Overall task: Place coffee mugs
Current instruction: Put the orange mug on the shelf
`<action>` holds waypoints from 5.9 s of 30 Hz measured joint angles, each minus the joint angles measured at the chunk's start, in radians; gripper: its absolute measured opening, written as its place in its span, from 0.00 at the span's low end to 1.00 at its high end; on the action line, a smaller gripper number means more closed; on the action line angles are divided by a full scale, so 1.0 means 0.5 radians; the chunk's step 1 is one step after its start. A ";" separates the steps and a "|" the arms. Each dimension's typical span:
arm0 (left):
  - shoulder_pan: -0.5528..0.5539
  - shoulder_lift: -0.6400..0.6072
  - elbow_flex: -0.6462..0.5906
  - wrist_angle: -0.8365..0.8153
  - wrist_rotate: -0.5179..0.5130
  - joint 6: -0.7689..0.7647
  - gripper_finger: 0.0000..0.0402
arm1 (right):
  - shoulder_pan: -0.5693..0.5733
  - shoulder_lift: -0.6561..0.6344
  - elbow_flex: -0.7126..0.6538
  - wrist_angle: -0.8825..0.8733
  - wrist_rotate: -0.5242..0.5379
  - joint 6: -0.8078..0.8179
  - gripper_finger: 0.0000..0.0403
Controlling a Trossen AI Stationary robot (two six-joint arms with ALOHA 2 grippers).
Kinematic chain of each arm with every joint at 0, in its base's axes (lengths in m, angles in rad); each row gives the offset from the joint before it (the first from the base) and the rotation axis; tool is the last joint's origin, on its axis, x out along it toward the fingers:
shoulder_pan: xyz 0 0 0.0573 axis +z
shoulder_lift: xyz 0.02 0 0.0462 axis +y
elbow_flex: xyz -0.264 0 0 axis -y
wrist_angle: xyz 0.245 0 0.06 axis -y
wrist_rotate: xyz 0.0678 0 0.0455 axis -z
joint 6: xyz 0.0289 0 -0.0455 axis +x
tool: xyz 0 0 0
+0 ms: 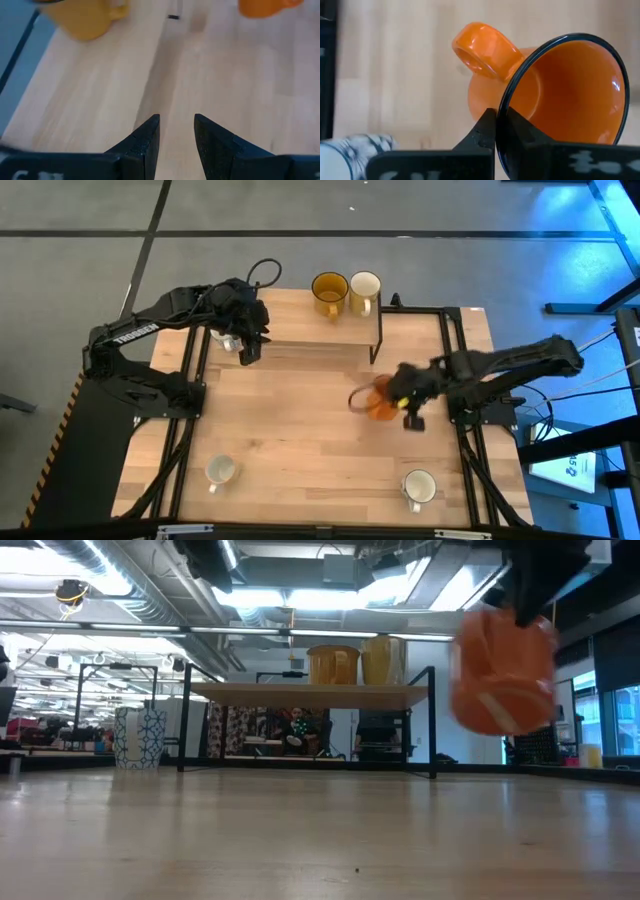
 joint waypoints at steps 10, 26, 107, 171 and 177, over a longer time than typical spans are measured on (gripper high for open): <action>-0.001 0.000 -0.001 0.001 0.291 0.083 0.29 | 0.087 0.658 0.091 0.721 0.298 -0.506 0.00; 0.000 0.001 -0.001 0.190 -0.014 -0.144 0.29 | -0.035 1.286 0.597 0.679 0.308 -0.923 0.05; -1.661 1.692 -0.090 0.925 -1.871 -2.982 0.46 | -0.029 -0.154 -0.145 0.401 0.477 -0.286 0.52; -0.485 0.637 -0.110 0.541 -1.988 -2.057 0.20 | -0.029 -0.153 -0.146 0.413 0.532 -0.244 0.52; -0.294 0.636 -0.232 0.894 -1.802 -1.920 0.20 | -0.029 -0.153 -0.145 0.404 0.550 -0.241 0.52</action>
